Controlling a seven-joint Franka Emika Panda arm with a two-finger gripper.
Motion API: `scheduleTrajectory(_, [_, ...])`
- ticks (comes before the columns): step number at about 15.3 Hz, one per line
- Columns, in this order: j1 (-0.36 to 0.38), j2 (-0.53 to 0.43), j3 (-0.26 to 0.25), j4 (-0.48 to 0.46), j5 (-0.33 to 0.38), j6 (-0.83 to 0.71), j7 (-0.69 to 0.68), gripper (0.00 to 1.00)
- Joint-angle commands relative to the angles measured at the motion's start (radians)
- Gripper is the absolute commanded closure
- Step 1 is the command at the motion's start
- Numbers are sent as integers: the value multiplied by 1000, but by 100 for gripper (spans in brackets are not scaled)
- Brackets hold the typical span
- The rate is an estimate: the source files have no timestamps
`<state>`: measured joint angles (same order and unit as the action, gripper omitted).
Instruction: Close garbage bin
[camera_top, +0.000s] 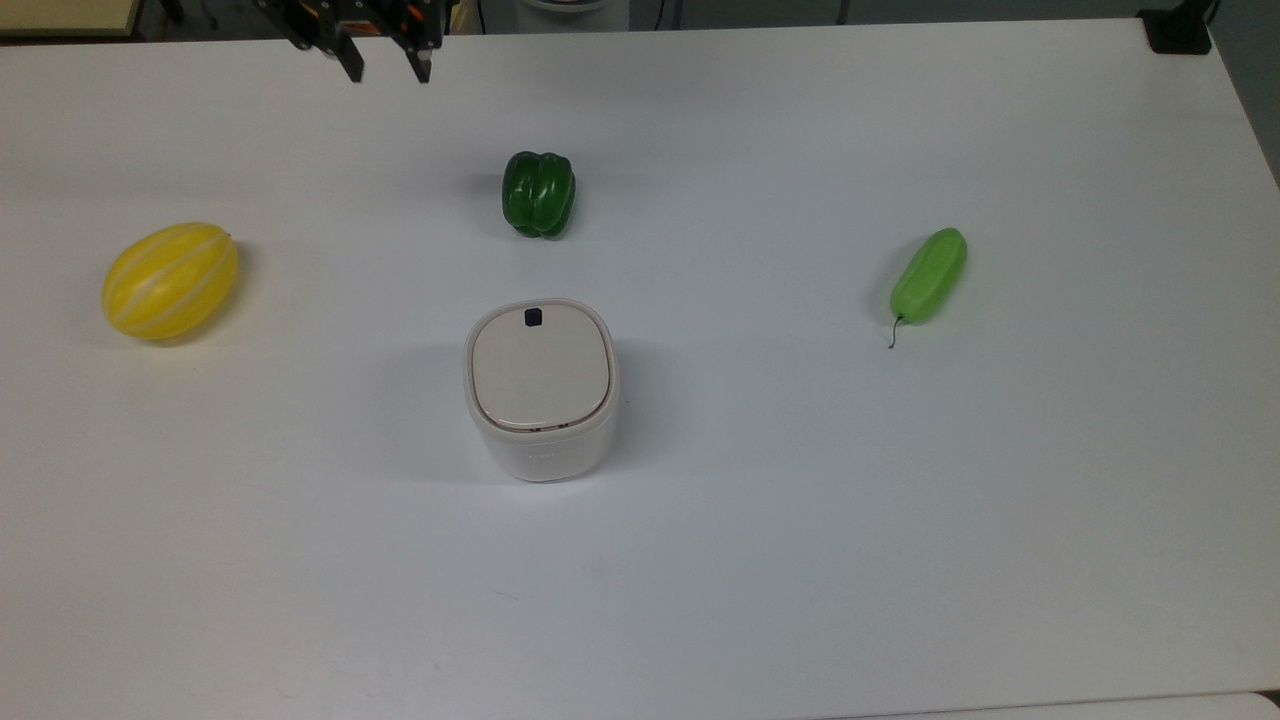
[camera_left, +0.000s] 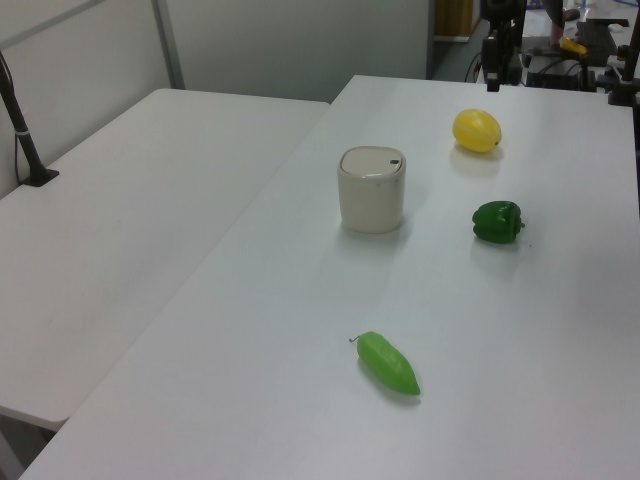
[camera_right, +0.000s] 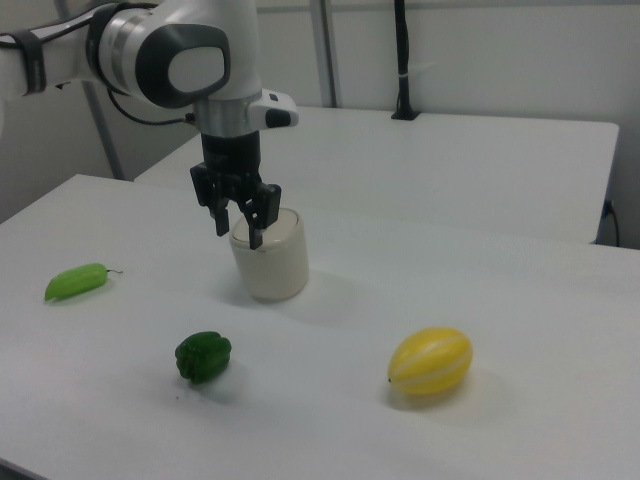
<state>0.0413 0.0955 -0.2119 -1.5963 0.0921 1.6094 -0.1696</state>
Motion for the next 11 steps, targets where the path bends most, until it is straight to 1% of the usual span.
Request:
scheduleTrajectory(1, [-23,-63,6,-36,-26,-44,82,0])
scheduleTrajectory(3, [-26,-62,3,1,-58,-62,149,0])
scheduleTrajectory(4, [-26,-60,6,4,-96,-54,160,0])
scheduleTrajectory(7, [-18,-54,2,15,-104,-51,160,0])
scheduleTrajectory(11, [-27,-54,2,19,-104,-49,156,0])
